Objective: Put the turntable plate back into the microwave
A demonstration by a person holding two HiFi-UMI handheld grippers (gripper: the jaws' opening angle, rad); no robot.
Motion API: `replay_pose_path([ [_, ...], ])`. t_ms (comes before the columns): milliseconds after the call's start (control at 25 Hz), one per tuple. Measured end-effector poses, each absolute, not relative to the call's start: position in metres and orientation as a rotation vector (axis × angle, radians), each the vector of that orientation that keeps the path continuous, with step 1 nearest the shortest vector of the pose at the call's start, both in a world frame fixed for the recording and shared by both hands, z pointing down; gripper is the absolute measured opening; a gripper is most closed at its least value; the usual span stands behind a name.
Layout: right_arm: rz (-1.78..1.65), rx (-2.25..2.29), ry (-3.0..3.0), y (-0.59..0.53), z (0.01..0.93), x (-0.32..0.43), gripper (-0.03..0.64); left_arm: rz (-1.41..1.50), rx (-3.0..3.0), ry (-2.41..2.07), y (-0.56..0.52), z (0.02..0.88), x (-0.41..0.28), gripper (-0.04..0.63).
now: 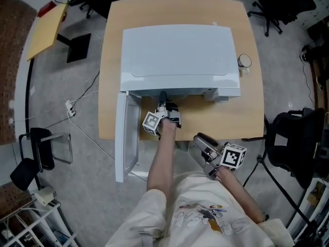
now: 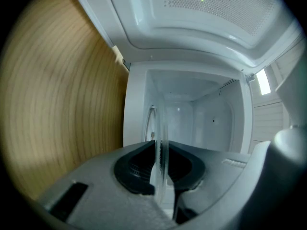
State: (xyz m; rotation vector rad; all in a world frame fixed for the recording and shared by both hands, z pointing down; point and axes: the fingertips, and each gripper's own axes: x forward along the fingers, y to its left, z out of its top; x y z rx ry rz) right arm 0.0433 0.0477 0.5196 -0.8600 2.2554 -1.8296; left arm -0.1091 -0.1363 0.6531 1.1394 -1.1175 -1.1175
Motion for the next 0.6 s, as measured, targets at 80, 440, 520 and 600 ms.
replay_pose_path([
  [80,-1.831,-0.865,2.247,0.048,0.519,0.044,0.181,-1.101,1.126,-1.119,-0.136,0.657,-0.107,0.031],
  [440,-1.825,-0.862,2.208,0.044,0.519,0.044,0.181,-1.0,1.042,-1.172,-0.123,0.674,-0.105,0.049],
  [520,-1.823,-0.859,2.206,0.043,0.519,0.043,0.181,-0.985,1.029,-1.169,-0.122,0.677,-0.104,0.057],
  [600,-1.822,-0.861,2.204,0.043,0.519,0.043,0.181,-0.975,1.031,-1.162,-0.123,0.678,-0.103,0.057],
])
